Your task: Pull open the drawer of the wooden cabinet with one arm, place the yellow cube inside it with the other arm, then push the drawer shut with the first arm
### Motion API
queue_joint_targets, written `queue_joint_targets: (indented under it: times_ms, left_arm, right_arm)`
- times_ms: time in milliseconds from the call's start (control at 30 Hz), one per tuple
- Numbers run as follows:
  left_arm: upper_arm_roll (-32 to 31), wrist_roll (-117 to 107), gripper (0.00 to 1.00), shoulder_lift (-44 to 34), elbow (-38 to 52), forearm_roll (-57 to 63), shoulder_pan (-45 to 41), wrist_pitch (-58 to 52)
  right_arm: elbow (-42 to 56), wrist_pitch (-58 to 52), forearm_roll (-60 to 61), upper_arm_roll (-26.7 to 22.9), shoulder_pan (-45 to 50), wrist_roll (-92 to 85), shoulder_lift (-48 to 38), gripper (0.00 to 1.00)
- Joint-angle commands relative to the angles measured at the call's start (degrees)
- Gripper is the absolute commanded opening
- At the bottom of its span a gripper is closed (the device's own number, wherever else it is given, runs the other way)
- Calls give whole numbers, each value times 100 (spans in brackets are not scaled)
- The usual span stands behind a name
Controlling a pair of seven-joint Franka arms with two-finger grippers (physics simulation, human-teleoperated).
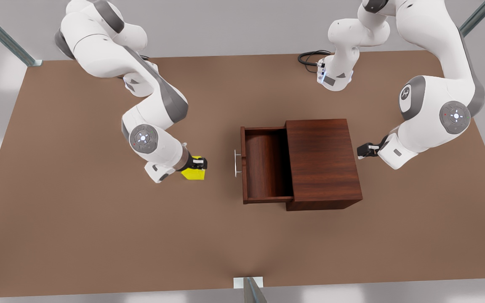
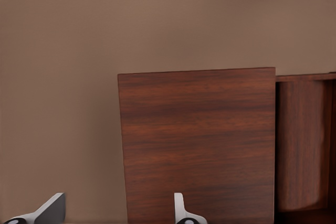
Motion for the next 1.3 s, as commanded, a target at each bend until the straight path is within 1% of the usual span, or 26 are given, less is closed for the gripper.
queue_joint_targets:
  times_ms: [0,100,167,233,333,400,700,733,800,833,867,900,1067,1100,1133,1167,1200,1233,1267]
  left_arm:
    - [-1,303,100,-6,3,4,0,9]
    - [-1,303,100,-6,3,12,0,0]
    - [-1,303,100,-24,-41,4,0,0]
    - [-1,303,100,-33,-68,4,0,0]
    - [-1,303,100,-41,-68,4,0,0]
    - [-1,303,100,-41,-68,12,0,0]
    - [-1,285,100,-41,-68,4,0,9]
    - [-1,285,100,-41,-68,4,0,9]
    - [-1,285,100,-41,-68,4,0,0]
    - [-1,285,100,-41,-68,4,0,9]
    - [-1,285,100,-41,-68,4,0,9]
    - [-1,285,100,-41,-68,4,0,9]
    - [-1,285,100,-41,-76,4,0,0]
    - [-1,285,100,-41,-76,4,0,0]
    - [-1,285,100,-68,-120,12,0,9]
    - [-1,285,100,-77,-155,13,0,9]
    - [-1,285,100,-85,-164,4,0,9]
    - [-1,285,100,-85,-164,12,0,9]
    - [-1,285,100,-85,-164,4,0,9]
  right_arm:
    - [7,1089,-46,-4,235,3583,50,71]
    - [86,1405,-46,-22,499,3891,121,71]
    - [481,1458,-116,-57,753,4155,349,71]
    - [868,1598,-512,-74,1079,4594,675,71]
    - [877,1669,-512,-118,1377,4744,762,71]
    - [868,1757,-635,-312,1703,4910,876,71]
    - [930,1792,-714,-347,2116,5139,1088,72]
    - [930,1792,-714,-461,2256,5166,1123,72]
    - [930,1792,-714,-505,2318,5183,1149,72]
    - [930,1801,-714,-496,2327,5183,1158,80]
    - [930,1801,-723,-496,2327,5157,1158,98]
    - [930,1801,-864,-514,2388,5236,1184,100]
    - [938,1775,-873,-558,2380,5157,1184,100]
    - [938,1626,-881,-654,2345,5139,1149,100]
    - [938,687,-855,-927,2055,4684,763,100]
    - [1087,-394,-759,-725,1335,3823,526,100]
    - [1220,-1774,-653,-497,316,2408,209,100]
    - [1228,-2205,-661,-488,-281,1504,-37,100]
    - [1228,-2347,-714,-505,-626,886,-81,100]
